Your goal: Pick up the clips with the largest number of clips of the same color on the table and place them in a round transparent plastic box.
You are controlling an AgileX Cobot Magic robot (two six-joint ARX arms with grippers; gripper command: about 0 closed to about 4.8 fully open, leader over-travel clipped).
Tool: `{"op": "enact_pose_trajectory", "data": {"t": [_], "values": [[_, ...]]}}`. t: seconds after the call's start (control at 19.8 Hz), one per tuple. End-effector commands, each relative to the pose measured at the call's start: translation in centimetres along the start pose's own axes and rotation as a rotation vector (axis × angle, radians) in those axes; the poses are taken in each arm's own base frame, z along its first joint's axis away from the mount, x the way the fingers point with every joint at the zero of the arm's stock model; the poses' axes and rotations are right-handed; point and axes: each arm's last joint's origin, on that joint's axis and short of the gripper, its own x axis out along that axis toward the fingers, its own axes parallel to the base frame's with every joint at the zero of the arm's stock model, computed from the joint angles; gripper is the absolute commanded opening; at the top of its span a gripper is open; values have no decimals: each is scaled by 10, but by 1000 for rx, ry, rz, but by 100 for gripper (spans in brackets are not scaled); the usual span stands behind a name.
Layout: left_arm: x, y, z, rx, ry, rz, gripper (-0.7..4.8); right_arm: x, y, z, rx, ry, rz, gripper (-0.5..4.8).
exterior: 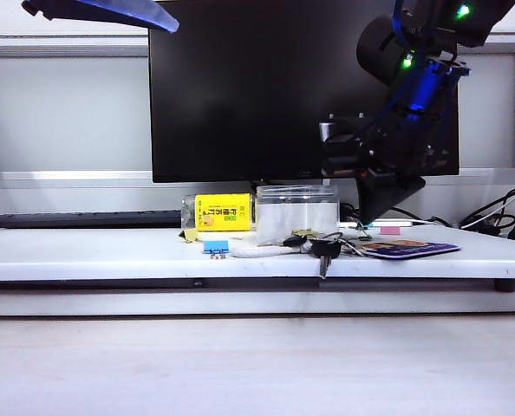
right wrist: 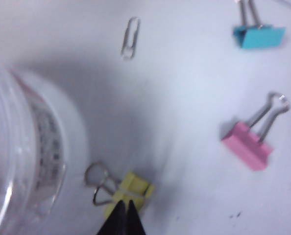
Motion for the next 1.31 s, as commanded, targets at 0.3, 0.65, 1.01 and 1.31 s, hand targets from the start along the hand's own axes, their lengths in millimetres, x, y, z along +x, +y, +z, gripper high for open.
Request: {"op": "enact_pose_trajectory", "data": {"t": [0.3, 0.65, 1.01, 1.31], "values": [[-1, -1, 2, 9, -13, 8, 305, -17, 1, 15, 27, -86, 79, 95], [2, 1, 1, 5, -4, 9, 305, -5, 3, 12, 52, -68, 128, 95], [3, 1, 1, 3, 0, 9, 305, 2, 1, 12, 57, -83, 67, 95], [3, 1, 0, 0, 7, 10, 305, 13, 2, 8, 57, -57, 60, 95]]}}
